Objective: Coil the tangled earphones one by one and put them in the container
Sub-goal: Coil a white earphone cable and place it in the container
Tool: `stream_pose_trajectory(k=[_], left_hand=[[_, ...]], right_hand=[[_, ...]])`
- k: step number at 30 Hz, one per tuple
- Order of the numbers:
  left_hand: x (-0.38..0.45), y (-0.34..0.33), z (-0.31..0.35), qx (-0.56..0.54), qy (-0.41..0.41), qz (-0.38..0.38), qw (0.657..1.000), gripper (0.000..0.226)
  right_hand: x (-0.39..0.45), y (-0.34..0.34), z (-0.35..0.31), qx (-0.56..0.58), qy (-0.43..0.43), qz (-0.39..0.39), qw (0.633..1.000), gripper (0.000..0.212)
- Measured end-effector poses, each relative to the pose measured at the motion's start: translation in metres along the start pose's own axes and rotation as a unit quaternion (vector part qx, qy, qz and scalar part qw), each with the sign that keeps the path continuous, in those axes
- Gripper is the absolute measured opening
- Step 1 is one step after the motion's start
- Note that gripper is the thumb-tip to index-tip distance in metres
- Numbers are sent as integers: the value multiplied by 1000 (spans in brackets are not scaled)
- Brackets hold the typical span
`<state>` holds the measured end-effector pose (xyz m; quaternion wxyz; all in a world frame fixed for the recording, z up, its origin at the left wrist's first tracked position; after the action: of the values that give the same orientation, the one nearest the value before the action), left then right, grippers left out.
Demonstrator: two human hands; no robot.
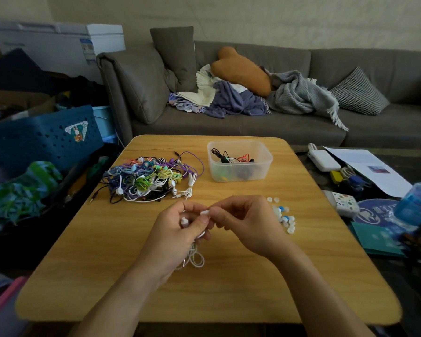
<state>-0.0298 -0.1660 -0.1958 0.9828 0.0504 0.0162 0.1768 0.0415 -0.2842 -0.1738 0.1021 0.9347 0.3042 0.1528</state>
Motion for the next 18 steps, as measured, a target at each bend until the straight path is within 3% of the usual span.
stream_pose_trajectory(k=[5,8,12,15,18], left_hand=[[1,3,2,-25,-5,19,1000,12],[1,1,-2,-56,13,7,998,13],[0,-8,-9,-139,63,-40,987,20],[0,-12,-14,-173,98,-67,978,35],[1,-12,-19,-179,116,-78,974,42]], right_hand=[[0,20,9,95,-54,41,993,17],[2,62,17,-64,-60,138,987,11],[5,116,39,-285,-118,218,926,17],[6,137,54,-279,-156,242,916,17],[8,140,65,-289,-190,212,914,17]])
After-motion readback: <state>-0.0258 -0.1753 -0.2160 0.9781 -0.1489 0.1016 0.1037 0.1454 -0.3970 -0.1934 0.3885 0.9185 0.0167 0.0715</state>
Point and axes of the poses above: each hand's wrist, its own x-axis towards the middle knuckle, its own y-axis out of the back of the hand, z = x × y, the point moved 10 cm from there along x, towards the middle knuckle, and after that the axes turned 6 degrees about x, right-handed, at the moved point
